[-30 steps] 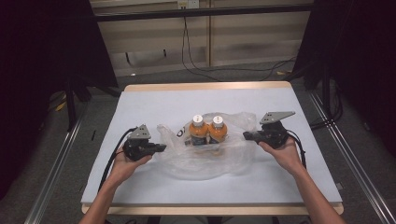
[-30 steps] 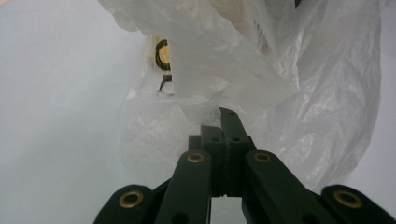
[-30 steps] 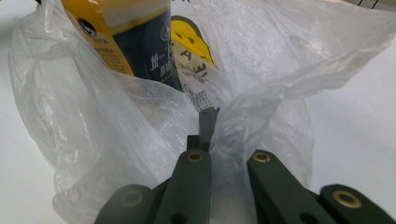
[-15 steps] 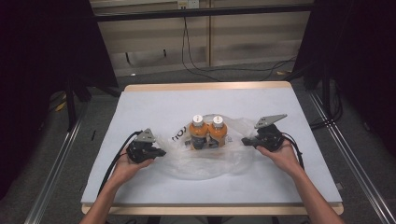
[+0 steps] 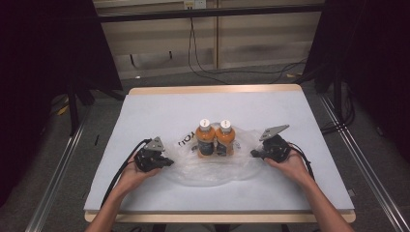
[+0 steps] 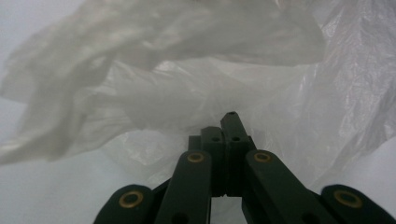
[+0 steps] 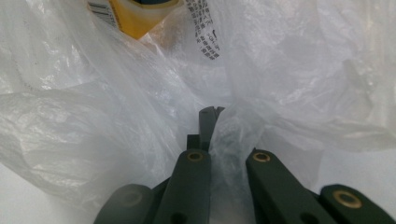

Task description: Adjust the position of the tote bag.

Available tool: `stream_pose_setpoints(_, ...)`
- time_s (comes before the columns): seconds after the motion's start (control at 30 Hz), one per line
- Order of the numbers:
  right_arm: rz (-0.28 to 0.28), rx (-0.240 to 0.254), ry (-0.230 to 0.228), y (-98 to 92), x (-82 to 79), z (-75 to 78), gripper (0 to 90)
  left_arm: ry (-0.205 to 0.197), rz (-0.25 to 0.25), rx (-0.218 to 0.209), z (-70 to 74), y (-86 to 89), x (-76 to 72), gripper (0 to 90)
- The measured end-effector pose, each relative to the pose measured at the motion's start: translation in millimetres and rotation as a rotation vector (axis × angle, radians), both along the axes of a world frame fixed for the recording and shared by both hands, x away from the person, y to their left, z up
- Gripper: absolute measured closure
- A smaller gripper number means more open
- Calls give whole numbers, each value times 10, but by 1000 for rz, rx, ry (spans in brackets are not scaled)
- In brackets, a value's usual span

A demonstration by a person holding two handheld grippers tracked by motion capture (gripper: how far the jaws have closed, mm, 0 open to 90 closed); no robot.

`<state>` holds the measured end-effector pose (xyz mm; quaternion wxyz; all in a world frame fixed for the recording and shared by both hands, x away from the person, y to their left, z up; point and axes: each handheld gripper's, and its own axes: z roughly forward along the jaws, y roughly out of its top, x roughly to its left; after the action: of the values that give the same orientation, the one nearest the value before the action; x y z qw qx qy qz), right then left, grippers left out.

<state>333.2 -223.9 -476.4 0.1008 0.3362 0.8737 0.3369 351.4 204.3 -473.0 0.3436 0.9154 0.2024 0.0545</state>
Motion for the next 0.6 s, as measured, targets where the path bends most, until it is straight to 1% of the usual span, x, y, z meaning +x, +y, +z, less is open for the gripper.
stream_pose_setpoints(0.1,-5,8,-4,-11,-11,-11,900,-9,-4,12,5,-13,-19,900)
stream_pose_setpoints(0.2,-19,5,-5,-6,-21,-10,900,15,2,-17,-5,6,7,900)
stream_pose_setpoints(0.23,-23,5,-14,-4,-25,-14,896,15,5,-18,-5,7,8,900)
stream_pose_setpoints(0.27,-25,3,-14,0,-31,-13,888,12,3,-17,-2,6,7,895)
stream_pose_setpoints(0.3,-28,6,-17,1,-32,-12,870,15,1,-19,4,10,6,887)
stream_pose_setpoints(0.4,-29,41,-19,-2,-38,-4,781,17,1,-39,25,36,3,850)
stream_pose_setpoints(0.43,-32,34,-23,-3,-47,9,759,26,5,-71,27,44,4,833)
stream_pose_setpoints(0.47,-24,48,-25,-4,-50,15,729,29,5,-85,35,53,4,813)
stream_pose_setpoints(0.5,-21,47,-27,-3,-53,24,693,16,11,-69,53,57,0,794)
stream_pose_setpoints(0.53,-22,47,-27,-3,-62,35,670,15,18,-92,53,61,-7,765)
stream_pose_setpoints(0.57,-24,50,-34,-11,-73,53,647,11,20,-96,73,73,-12,726)
stream_pose_setpoints(0.6,-23,62,-38,-20,-87,73,614,-2,30,-109,84,77,-26,682)
